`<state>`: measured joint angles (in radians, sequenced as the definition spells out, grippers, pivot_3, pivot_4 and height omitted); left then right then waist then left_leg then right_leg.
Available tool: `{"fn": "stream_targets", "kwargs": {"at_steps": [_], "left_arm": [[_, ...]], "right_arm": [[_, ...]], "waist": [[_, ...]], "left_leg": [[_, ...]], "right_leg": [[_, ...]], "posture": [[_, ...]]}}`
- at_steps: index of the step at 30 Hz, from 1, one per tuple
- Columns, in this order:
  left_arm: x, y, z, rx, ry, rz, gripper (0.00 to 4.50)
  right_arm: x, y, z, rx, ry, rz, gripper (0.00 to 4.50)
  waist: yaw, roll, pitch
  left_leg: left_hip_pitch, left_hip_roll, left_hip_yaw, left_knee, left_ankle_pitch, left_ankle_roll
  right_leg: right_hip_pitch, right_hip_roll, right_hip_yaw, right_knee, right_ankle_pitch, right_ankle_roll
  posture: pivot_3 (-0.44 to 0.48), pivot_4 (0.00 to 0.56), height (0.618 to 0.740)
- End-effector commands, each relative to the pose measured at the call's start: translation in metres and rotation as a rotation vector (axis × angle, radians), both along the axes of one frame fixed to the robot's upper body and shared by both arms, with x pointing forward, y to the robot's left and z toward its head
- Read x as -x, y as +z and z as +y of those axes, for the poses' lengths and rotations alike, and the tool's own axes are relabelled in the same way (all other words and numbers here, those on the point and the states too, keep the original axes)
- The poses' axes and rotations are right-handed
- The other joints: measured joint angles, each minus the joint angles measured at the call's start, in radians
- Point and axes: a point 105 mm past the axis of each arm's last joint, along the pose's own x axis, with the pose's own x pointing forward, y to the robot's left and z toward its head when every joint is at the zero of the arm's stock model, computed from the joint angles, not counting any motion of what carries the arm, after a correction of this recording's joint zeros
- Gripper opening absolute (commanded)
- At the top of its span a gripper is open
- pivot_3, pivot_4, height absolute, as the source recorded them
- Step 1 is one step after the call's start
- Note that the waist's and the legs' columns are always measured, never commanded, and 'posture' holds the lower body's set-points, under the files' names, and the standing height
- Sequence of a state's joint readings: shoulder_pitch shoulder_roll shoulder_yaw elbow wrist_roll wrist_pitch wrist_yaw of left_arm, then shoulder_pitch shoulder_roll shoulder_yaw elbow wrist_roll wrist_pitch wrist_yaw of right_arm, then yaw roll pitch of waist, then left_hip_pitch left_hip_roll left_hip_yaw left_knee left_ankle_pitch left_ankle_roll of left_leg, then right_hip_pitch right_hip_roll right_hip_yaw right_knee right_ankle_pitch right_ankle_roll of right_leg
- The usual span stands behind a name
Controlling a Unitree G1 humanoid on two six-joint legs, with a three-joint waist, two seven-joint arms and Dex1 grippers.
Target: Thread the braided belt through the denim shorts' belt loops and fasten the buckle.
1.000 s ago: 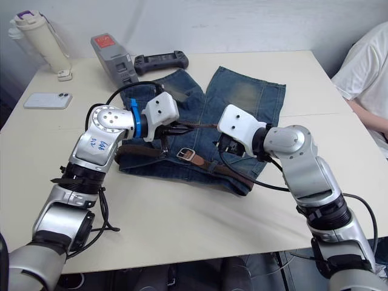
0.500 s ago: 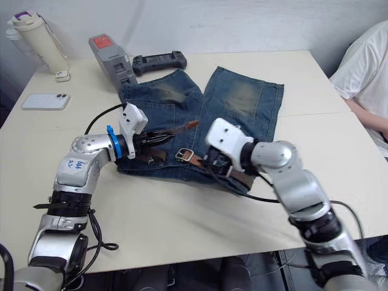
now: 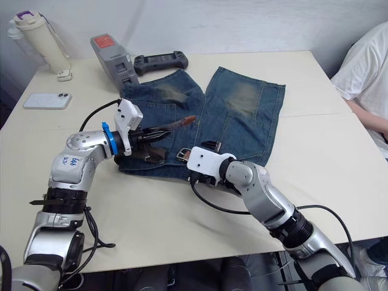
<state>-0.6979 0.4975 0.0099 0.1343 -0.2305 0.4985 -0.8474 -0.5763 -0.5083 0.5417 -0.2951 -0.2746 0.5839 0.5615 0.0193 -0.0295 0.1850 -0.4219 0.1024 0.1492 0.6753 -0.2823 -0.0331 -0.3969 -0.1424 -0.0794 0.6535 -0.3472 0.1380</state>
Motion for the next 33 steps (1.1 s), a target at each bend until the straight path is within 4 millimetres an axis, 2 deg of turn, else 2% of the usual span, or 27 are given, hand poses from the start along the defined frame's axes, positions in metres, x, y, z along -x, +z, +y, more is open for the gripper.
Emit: {"fn": "stream_targets", "kwargs": {"at_steps": [1,4,8,20,23,28,29,30,31,33], "left_arm": [[0.004,0.007,-0.001,-0.039,-0.039,-0.045,0.0],[0.004,0.002,0.0,-0.055,-0.045,-0.031,0.0],[0.004,-0.002,0.0,-0.069,-0.054,-0.016,0.0],[-0.002,-0.007,0.005,-0.107,-0.034,-0.02,0.0],[-0.005,-0.007,0.006,-0.107,-0.026,-0.023,0.0],[-0.008,-0.007,0.009,-0.105,-0.001,-0.018,0.0],[-0.009,-0.006,0.01,-0.098,0.008,-0.017,0.0],[-0.01,-0.005,0.012,-0.088,0.018,-0.018,0.0],[-0.011,-0.003,0.013,-0.08,0.028,-0.022,0.0],[-0.013,0.0,0.015,-0.066,0.043,-0.033,0.0]], "right_arm": [[-0.006,0.004,-0.017,0.048,-0.077,-0.079,4.47],[-0.006,0.009,-0.021,0.069,-0.093,-0.138,4.47],[-0.004,0.004,-0.024,0.116,-0.1,-0.175,4.47],[0.0,0.011,0.005,0.071,0.014,-0.276,4.47],[0.0,0.009,0.006,0.062,0.023,-0.287,3.71],[0.001,0.013,0.007,0.033,0.028,-0.3,1.38],[0.0,0.013,0.006,0.028,0.022,-0.297,0.77],[-0.001,0.014,0.004,0.011,0.003,-0.294,0.39],[-0.003,0.016,0.001,-0.01,-0.018,-0.288,0.06],[-0.006,0.018,-0.005,-0.065,-0.062,-0.269,0.02]], "waist": [[0.002,0.0,0.0],[0.003,0.0,0.0],[0.001,0.0,0.0],[-0.01,0.0,0.0],[-0.017,0.0,0.0],[-0.022,0.0,0.0],[-0.022,0.0,0.0],[-0.022,0.0,0.0],[-0.022,0.0,0.0],[-0.021,0.0,0.0]], "left_leg": [[0.0,0.0,0.0,0.0,0.0,0.0],[0.0,0.0,0.0,0.0,0.0,0.0],[0.0,0.0,0.0,0.0,0.0,0.0],[0.0,0.0,0.0,-0.001,0.0,0.0],[0.0,0.0,0.0,-0.002,0.0,0.0],[0.0,0.0,0.0,-0.002,0.0,0.0],[0.0,0.0,0.0,-0.002,0.0,0.0],[0.0,0.0,0.0,-0.003,0.0,0.0],[0.0,0.0,0.0,-0.002,0.0,0.0],[0.0,0.0,0.0,-0.002,0.0,0.0]], "right_leg": [[0.0,0.0,0.0,0.0,0.0,0.0],[0.0,0.0,0.0,0.0,0.0,0.0],[0.0,0.0,0.0,0.0,0.0,0.0],[0.0,0.0,0.0,-0.001,0.0,0.0],[0.0,0.0,0.0,-0.001,0.0,0.0],[0.0,0.0,0.0,-0.001,0.0,0.0],[0.0,0.0,0.0,-0.001,0.0,0.0],[0.0,0.0,0.0,-0.001,0.0,0.0],[0.0,0.0,0.0,-0.001,0.0,0.0],[0.0,0.0,0.0,-0.001,0.0,0.0]], "posture": [[0.0,0.15,0.74],[0.0,0.15,0.74],[0.0,0.15,0.74],[0.0,0.15,0.74],[0.0,0.15,0.74],[0.0,0.15,0.74],[0.0,0.15,0.74],[0.0,0.15,0.74],[0.0,0.15,0.74],[0.0,0.15,0.74]]}}
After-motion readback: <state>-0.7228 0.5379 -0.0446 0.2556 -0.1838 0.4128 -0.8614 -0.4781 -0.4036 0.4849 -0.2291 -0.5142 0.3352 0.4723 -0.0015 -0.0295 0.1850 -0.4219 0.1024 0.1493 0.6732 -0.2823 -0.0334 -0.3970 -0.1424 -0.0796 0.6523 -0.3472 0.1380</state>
